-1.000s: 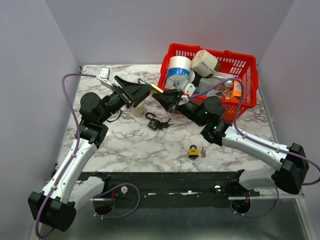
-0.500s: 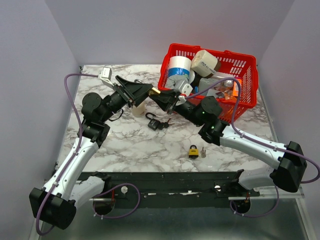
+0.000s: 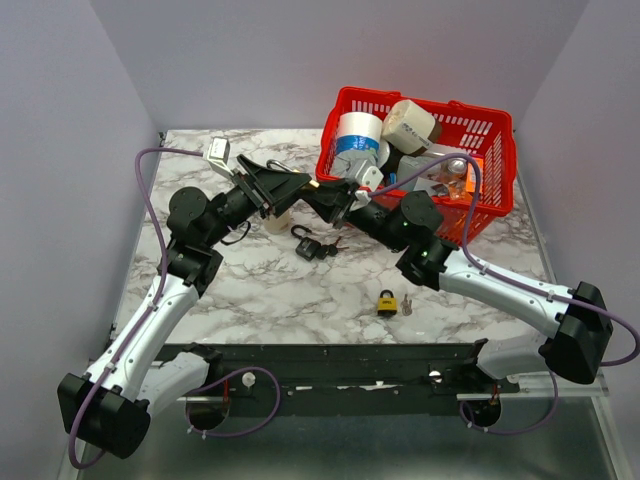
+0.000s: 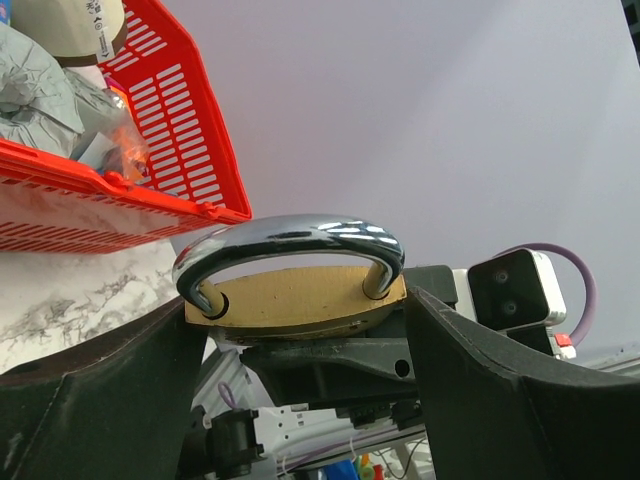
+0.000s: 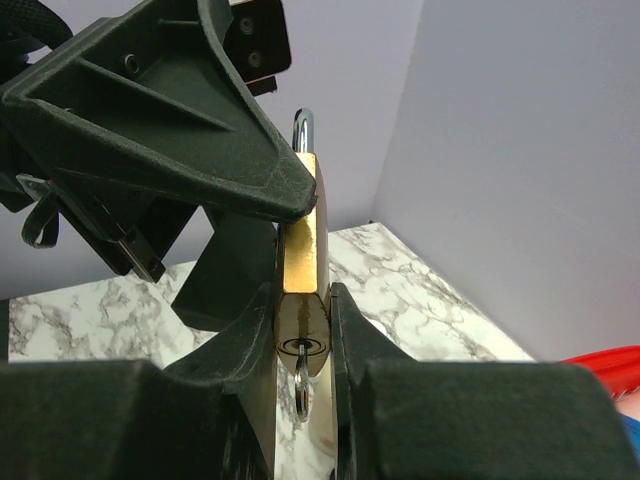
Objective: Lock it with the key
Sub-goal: Lock the lock.
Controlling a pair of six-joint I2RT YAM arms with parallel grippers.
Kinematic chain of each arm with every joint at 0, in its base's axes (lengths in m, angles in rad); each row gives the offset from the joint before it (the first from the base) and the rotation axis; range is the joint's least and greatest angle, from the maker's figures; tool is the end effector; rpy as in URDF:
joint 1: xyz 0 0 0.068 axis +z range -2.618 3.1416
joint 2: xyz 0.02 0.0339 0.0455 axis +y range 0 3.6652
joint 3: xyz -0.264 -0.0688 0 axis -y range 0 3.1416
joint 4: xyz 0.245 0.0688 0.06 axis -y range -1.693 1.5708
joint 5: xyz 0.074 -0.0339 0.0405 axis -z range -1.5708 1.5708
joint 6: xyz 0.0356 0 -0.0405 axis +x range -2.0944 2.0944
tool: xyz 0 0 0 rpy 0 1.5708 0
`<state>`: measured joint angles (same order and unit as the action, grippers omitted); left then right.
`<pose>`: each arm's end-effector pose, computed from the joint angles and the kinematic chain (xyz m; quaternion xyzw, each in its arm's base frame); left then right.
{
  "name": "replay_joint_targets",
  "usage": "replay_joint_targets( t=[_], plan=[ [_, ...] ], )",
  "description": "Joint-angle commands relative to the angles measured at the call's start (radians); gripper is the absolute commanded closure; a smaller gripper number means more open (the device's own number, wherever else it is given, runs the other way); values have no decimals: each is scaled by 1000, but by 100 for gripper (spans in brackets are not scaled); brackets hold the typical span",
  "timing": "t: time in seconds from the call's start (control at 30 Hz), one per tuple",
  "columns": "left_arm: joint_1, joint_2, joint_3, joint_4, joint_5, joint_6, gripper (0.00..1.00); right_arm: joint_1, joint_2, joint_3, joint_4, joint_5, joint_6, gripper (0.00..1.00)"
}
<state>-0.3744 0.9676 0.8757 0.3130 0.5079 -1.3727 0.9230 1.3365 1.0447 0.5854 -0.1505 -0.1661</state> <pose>0.2005 -0.0974 0.3912 -0.1172 0.6249 -0.6802 0.3649 0.1859 0.2545 0.3889 -0.3595 0.4771 0.3375 0.7274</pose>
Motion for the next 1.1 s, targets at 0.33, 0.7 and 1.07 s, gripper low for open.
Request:
replay_joint_targets(
  t=[0.33, 0.7, 1.07],
  plan=[
    [-11, -15, -17, 28, -29, 34, 38, 19, -45, 8, 71, -11, 14, 99],
    [-8, -55, -26, -21, 6, 164, 100, 16, -120, -5, -120, -6, 13, 37],
    [-9, -73, 6, -31, 61, 222, 100, 14, -267, -103, -360, -95, -121, 42]
  ],
)
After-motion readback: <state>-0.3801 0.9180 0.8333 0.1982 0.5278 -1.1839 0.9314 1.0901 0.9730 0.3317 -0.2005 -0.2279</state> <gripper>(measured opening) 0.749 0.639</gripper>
